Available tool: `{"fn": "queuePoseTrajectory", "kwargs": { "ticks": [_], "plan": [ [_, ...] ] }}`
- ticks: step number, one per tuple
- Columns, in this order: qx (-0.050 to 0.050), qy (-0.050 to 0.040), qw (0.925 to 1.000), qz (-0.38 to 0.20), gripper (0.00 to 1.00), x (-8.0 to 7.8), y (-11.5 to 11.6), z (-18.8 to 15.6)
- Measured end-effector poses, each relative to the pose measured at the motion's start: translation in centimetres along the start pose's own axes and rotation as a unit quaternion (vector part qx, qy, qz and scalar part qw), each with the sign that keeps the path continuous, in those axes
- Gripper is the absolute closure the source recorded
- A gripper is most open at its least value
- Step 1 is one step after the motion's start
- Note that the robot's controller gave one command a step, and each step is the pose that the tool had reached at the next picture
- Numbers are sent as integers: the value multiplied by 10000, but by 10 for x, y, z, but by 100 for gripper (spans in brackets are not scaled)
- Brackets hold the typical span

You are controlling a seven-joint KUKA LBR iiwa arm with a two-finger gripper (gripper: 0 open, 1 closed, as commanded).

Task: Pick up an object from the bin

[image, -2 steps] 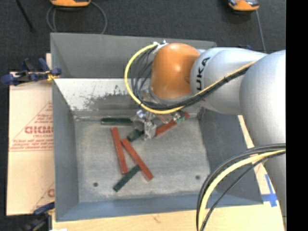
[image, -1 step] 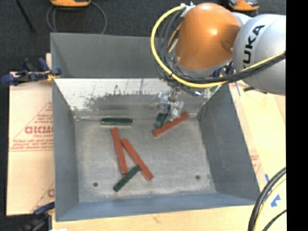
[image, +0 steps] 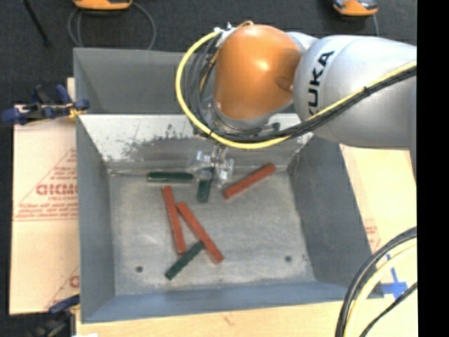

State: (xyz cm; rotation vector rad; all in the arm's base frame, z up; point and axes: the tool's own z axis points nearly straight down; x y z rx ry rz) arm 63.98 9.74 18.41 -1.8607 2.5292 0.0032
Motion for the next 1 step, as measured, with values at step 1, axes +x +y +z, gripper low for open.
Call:
{"fn": "queuePoseTrajectory", "kwargs": {
  "ticks": [1],
  "plan": [
    [48,-16,9999,-118,100,-7,6,-61]
  ]
}}
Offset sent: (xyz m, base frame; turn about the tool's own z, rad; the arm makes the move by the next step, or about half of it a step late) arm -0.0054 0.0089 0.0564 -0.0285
